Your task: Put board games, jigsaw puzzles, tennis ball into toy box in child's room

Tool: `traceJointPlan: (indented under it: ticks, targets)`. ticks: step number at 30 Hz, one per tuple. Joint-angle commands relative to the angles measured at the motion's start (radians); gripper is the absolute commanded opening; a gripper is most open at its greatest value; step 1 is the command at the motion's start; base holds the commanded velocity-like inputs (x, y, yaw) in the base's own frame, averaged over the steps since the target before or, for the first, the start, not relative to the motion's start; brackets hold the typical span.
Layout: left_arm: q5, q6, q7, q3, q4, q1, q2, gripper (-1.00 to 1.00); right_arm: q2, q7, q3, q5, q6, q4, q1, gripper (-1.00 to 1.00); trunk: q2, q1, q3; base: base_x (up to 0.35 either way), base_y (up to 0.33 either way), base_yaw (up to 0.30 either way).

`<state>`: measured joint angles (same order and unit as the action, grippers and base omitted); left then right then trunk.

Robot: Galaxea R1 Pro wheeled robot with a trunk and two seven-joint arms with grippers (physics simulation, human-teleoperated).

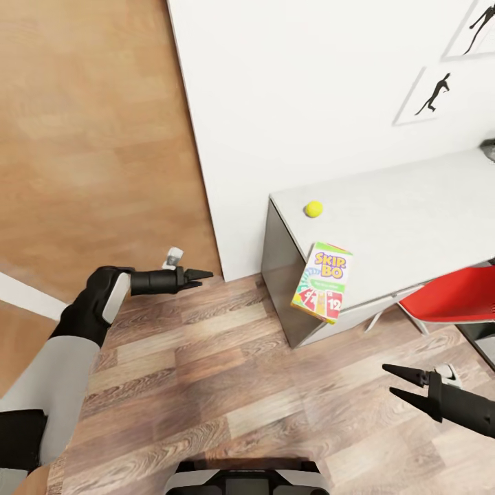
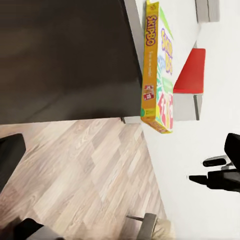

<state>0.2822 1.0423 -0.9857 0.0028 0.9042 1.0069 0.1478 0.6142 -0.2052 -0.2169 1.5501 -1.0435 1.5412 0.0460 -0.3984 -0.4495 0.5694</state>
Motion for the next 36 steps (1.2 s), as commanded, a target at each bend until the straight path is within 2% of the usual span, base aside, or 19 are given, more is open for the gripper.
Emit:
traceJointPlan:
  ticks: [1,5,8,13,18,21,24,27,29,36]
  targets:
    - [-0.004,0.002,0.003,-0.002,-0.016,0.001,-0.006,1.0,0.0,-0.017,-0.012,-0.011,-0.004,-0.008,-0.003,1.0,-0.002,-0.001,0.001,0.0,0.0,-0.162]
    - [-0.006,-0.005,0.012,-0.005,-0.094,-0.001,-0.015,1.0,0.001,-0.055,-0.032,-0.012,-0.004,-0.019,-0.009,1.0,-0.002,-0.001,0.001,0.0,0.0,-0.219]
    - [-0.003,-0.033,0.01,-0.006,-0.115,-0.002,-0.018,1.0,0.0,-0.064,-0.034,-0.014,-0.004,-0.021,-0.01,1.0,-0.002,-0.001,0.001,0.0,0.0,-0.256]
    - [0.007,-0.113,0.007,0.0,-0.172,-0.014,-0.02,1.0,-0.001,-0.071,-0.035,-0.029,-0.004,-0.013,-0.011,1.0,-0.002,-0.001,0.001,0.0,0.0,-0.271]
    - [0.021,-0.155,0.006,0.001,-0.209,-0.04,-0.021,1.0,-0.002,-0.072,-0.035,-0.04,-0.004,-0.012,-0.011,1.0,-0.002,-0.001,0.001,0.0,0.0,-0.277]
    - [0.043,-0.206,0.004,0.004,-0.224,-0.101,-0.022,1.0,-0.007,-0.071,-0.035,-0.043,-0.004,-0.009,-0.011,1.0,-0.002,-0.001,0.001,0.0,0.0,-0.279]
    - [0.071,-0.219,-0.011,0.006,-0.219,-0.122,-0.017,1.0,-0.011,-0.071,-0.035,-0.045,-0.004,-0.007,-0.011,1.0,-0.002,-0.001,0.001,0.0,0.0,-0.28]
    - [0.122,-0.217,-0.082,0.004,-0.213,-0.136,-0.012,1.0,-0.012,-0.071,-0.036,-0.046,-0.004,-0.006,-0.011,1.0,-0.002,-0.001,0.001,0.005,0.0,-0.221]
    - [0.137,-0.218,-0.114,0.001,-0.212,-0.14,-0.012,1.0,-0.013,-0.071,-0.036,-0.046,-0.004,-0.006,-0.011,1.0,-0.002,-0.001,0.001,0.044,-0.004,-0.103]
    - [0.15,-0.222,-0.139,-0.008,-0.211,-0.143,-0.018,1.0,-0.013,-0.071,-0.037,-0.046,-0.004,-0.009,-0.011,1.0,-0.002,-0.001,0.001,0.148,-0.124,-0.036]
